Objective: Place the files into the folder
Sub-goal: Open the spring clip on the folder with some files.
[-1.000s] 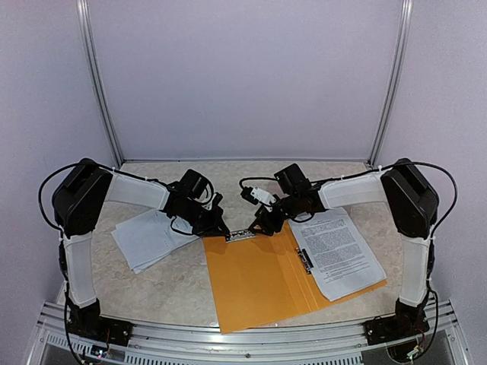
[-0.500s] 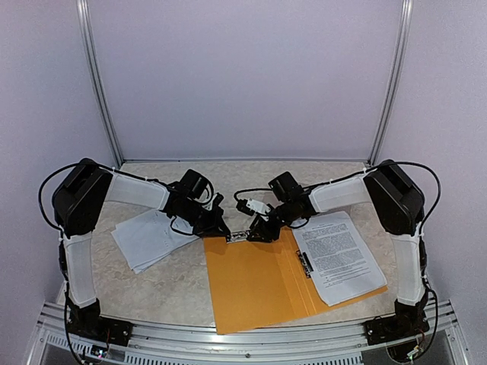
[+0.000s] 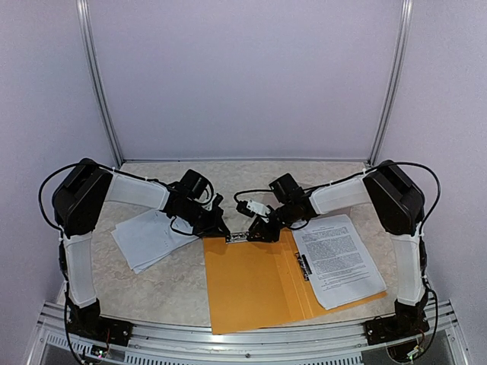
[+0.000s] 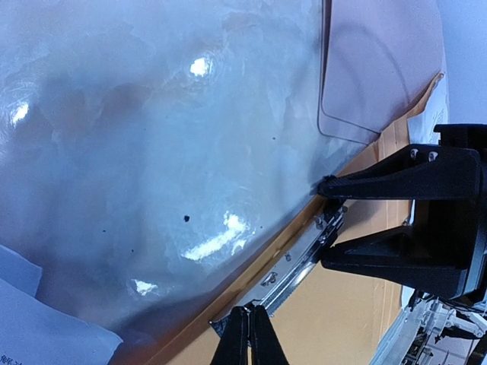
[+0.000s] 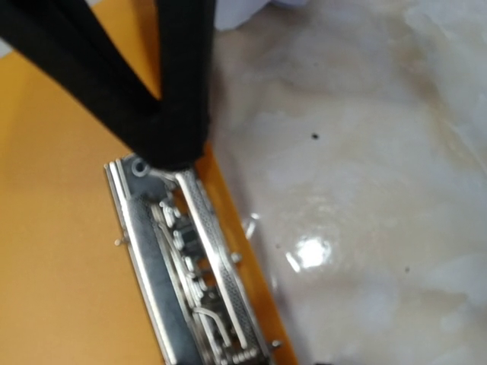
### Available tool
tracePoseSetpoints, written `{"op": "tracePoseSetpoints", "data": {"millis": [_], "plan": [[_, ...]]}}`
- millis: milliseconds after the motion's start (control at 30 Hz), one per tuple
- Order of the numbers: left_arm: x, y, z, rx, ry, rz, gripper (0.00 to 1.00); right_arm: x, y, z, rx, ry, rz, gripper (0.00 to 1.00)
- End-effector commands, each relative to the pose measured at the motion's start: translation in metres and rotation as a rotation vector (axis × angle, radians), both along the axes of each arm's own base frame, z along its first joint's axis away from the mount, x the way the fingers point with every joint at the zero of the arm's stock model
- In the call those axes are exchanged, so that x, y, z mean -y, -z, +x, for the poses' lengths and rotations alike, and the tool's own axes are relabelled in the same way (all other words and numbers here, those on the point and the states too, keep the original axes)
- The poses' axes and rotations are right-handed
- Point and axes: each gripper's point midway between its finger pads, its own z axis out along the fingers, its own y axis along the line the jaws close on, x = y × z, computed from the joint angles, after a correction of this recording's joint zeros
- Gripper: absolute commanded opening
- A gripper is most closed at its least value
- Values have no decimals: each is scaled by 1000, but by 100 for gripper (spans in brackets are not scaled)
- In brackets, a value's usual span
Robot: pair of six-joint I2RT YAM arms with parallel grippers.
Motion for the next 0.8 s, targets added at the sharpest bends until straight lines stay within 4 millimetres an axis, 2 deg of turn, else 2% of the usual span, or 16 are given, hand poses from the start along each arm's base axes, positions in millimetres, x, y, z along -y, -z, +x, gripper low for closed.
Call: {"op": "tracePoseSetpoints", "data": {"millis": [0, 200, 433, 567, 767], "plan": [[6, -5, 0, -8, -24, -38, 0, 12, 29, -11, -52, 15, -53, 17], [-1, 9, -4, -37, -84, 5, 0, 16, 37, -13, -63, 28, -64, 14], [-10, 25, -23, -56, -96, 76, 0, 20, 42, -10, -67, 56, -90, 12], [-15, 42, -32, -88, -96, 112, 0, 23, 49, -11, -78, 64, -108, 11], [-24, 58, -42, -118, -107, 141, 0, 26, 55, -11, -88, 79, -129, 8]]}}
